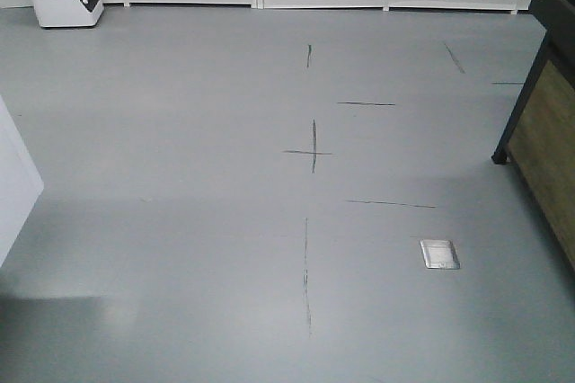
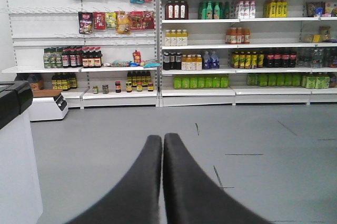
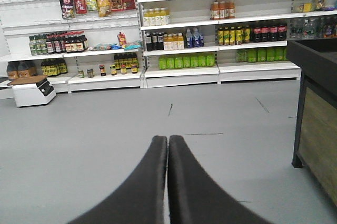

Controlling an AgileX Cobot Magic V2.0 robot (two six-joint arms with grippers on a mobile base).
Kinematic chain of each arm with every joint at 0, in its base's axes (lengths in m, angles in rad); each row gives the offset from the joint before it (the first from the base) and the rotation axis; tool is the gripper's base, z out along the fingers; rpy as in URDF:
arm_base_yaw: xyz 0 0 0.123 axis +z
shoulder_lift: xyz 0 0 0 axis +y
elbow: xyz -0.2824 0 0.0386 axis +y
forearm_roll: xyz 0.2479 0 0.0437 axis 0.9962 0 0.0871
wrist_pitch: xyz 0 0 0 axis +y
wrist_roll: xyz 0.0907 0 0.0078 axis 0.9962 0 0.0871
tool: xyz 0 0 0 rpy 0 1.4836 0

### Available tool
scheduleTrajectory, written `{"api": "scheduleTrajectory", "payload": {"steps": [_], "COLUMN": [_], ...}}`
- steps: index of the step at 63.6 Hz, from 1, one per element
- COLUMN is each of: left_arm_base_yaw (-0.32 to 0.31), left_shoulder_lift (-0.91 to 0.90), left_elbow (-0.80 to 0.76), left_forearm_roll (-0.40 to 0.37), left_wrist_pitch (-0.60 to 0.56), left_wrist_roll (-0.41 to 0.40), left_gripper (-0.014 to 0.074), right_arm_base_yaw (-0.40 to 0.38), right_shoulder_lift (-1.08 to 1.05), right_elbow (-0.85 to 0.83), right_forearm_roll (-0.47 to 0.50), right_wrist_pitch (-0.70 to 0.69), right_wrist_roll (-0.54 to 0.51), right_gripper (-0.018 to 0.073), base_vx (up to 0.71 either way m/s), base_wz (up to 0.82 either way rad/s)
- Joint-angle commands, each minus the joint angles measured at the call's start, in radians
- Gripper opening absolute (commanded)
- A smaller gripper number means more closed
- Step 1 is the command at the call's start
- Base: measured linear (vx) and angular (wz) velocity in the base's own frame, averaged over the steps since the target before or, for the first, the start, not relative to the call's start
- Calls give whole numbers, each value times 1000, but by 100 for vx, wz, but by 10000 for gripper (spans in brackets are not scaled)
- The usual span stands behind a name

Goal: Pick three apples into basket with both arms
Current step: 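Drive the base forward across the floor toward the fruit tables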

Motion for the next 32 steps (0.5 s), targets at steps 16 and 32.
{"api": "scheduleTrajectory", "payload": {"steps": [16, 32], "left_arm_base_yaw": [2, 2], "left_shoulder_lift": [-15, -15], "left_elbow": [23, 23], "left_forearm_roll": [-7, -7], "left_wrist_pitch": [-69, -69], "left_wrist_roll": [-8, -8], "left_gripper": [-6, -6], "right_arm_base_yaw": [-7, -7], "right_shoulder_lift": [-10, -10], "right_elbow": [15, 15], "right_forearm_roll": [-11, -11], "right_wrist_pitch": [-75, -75], "right_wrist_roll": [1, 1], "right_gripper": [-9, -9], "base_vx": [8, 9], "base_wz": [-3, -6]}}
